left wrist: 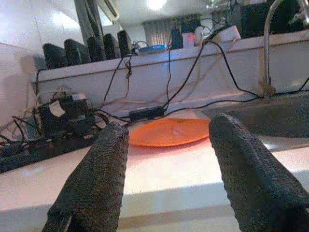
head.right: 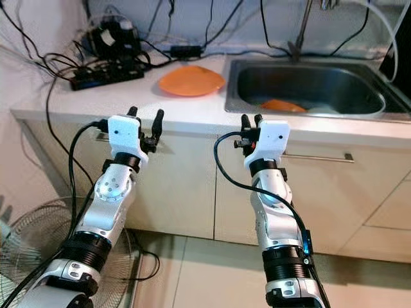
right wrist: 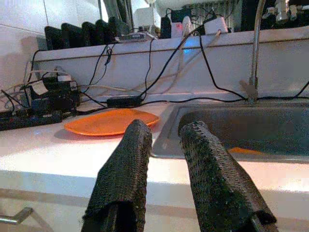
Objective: Kitchen organization
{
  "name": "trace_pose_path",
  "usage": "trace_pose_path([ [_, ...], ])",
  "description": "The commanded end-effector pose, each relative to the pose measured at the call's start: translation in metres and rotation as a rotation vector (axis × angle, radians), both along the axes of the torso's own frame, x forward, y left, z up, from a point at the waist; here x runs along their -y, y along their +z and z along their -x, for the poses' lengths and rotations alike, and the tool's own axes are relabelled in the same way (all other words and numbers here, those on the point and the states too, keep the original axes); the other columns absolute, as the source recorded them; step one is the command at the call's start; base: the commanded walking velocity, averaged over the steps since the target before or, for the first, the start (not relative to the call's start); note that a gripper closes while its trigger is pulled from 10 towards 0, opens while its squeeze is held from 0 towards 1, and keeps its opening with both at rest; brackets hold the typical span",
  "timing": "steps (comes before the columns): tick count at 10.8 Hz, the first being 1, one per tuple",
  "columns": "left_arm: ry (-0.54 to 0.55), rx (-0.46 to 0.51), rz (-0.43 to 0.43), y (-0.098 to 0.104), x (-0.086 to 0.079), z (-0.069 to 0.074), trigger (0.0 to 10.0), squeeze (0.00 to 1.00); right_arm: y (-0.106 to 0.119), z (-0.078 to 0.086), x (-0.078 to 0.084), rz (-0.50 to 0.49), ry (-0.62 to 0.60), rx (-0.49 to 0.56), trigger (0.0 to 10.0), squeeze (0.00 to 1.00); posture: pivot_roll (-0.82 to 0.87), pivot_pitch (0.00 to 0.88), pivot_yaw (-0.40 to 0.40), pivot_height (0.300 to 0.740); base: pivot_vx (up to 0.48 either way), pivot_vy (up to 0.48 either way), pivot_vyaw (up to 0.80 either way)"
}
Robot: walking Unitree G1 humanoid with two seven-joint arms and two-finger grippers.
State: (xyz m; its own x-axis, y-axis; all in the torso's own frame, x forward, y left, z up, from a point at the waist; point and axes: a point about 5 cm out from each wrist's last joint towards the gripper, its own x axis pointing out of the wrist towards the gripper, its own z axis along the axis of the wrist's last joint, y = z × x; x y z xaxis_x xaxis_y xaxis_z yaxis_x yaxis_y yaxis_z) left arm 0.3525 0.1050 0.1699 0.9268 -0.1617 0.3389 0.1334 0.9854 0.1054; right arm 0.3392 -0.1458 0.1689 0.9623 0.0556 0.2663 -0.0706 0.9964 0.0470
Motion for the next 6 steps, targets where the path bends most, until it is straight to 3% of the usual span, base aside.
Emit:
trace_pose_path([
  [1, 0.013, 0.023, 0.009, 0.0063, -0.0034, -0.0009, 10.0, 0.00, 0.0074, -0.0010, -0.0016, -0.002, 0.005, 0.030, 10.0, 0.00, 0.02, 0.010, 0.060, 0.728, 0.000, 0.000, 0.00],
  [6, 0.016, 0.015, 0.003, 0.0051, -0.0036, -0.0010, 10.0, 0.00, 0.0087, -0.0015, -0.0023, 0.003, 0.009, 0.035, 10.0, 0.00, 0.02, 0.009, 0.059, 0.728, 0.339, 0.000, 0.00],
])
